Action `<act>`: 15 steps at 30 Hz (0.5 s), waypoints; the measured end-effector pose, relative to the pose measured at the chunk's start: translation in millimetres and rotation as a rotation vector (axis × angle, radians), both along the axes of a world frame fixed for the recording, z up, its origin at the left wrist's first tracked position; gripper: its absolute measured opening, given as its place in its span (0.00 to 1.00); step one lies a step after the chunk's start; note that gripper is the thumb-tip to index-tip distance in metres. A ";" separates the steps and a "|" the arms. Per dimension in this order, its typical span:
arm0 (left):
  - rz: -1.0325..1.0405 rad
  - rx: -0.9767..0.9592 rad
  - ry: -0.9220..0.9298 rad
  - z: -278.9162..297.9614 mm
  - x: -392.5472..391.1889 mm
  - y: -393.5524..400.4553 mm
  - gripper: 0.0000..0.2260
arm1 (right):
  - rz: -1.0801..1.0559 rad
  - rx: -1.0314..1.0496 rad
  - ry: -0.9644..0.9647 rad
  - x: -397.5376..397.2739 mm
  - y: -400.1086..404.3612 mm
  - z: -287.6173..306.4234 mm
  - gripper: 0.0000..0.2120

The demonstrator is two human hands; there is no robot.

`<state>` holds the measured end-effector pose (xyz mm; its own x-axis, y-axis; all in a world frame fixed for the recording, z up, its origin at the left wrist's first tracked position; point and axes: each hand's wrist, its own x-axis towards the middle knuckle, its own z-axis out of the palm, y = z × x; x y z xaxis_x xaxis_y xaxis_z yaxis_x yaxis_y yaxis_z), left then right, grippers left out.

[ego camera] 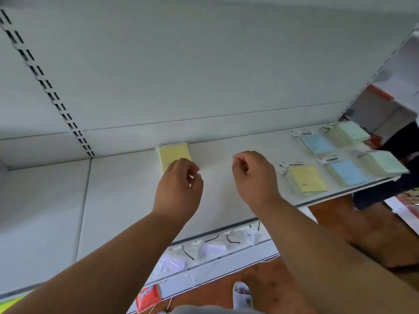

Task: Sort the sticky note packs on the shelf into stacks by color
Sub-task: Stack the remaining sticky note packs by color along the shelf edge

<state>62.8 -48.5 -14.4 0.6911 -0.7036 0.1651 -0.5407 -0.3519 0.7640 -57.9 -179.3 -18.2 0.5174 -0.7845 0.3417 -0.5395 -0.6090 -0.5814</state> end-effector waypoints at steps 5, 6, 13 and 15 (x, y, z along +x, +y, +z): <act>-0.117 0.053 0.022 -2.4 -44.5 -32.8 0.05 | -0.045 -0.063 0.001 -53.7 -38.1 8.0 0.04; -0.138 0.085 0.013 -4.0 -54.4 -43.5 0.05 | -0.043 -0.050 0.023 -63.5 -47.9 6.7 0.04; -0.094 0.280 0.102 -12.5 -127.9 -126.9 0.07 | -0.009 -0.033 0.131 -143.4 -135.8 3.7 0.04; -0.093 0.350 0.138 -12.7 -144.7 -149.1 0.08 | -0.051 -0.003 0.223 -156.7 -157.7 -1.6 0.08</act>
